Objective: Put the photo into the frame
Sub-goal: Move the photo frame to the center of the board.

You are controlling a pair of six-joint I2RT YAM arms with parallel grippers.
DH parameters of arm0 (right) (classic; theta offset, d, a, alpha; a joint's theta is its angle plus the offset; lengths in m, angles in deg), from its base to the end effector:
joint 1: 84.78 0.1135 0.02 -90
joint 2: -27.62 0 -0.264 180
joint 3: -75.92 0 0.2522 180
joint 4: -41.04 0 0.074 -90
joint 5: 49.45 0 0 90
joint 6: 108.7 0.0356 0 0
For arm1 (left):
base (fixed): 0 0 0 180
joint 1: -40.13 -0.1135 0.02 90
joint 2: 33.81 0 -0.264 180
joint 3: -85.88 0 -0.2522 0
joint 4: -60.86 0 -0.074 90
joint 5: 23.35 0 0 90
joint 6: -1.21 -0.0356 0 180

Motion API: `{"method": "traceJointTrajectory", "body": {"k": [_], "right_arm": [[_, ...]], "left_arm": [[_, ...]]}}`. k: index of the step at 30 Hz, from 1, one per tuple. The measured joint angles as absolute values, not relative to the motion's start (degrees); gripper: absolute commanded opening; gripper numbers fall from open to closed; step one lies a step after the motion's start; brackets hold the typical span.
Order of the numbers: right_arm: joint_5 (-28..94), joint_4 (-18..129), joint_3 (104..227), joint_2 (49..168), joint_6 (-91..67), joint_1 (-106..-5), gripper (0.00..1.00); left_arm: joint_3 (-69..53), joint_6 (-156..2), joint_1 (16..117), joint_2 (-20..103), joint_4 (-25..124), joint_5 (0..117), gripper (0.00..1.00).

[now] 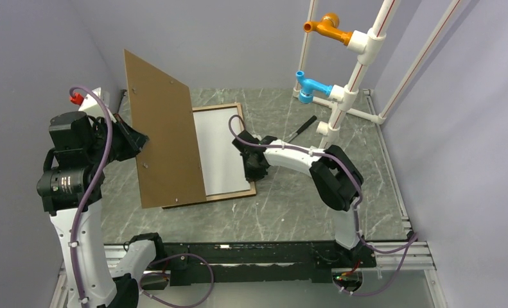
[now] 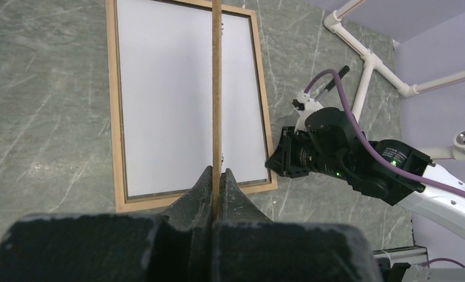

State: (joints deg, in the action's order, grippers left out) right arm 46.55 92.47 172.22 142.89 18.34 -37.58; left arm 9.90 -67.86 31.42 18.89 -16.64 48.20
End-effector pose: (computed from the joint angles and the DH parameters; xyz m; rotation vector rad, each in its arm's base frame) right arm 0.2799 0.2968 0.1672 -0.2235 2.8016 0.2163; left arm 0.1147 0.0062 0.4728 -0.3196 2.0076 -0.4607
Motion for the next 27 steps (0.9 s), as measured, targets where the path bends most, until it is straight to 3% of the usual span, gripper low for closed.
{"method": "traceJointTrajectory", "body": {"k": [13,27], "right_arm": [[47.2,92.4,152.0,127.7,22.7,-37.8,0.0],[48.0,93.9,140.7,117.5,27.6,-37.8,0.0]], "left_arm": [[7.4,-66.8,31.4,18.9,-15.4,44.9,0.0],[4.8,-66.5,31.4,19.7,-13.2,40.7,0.0]]}}
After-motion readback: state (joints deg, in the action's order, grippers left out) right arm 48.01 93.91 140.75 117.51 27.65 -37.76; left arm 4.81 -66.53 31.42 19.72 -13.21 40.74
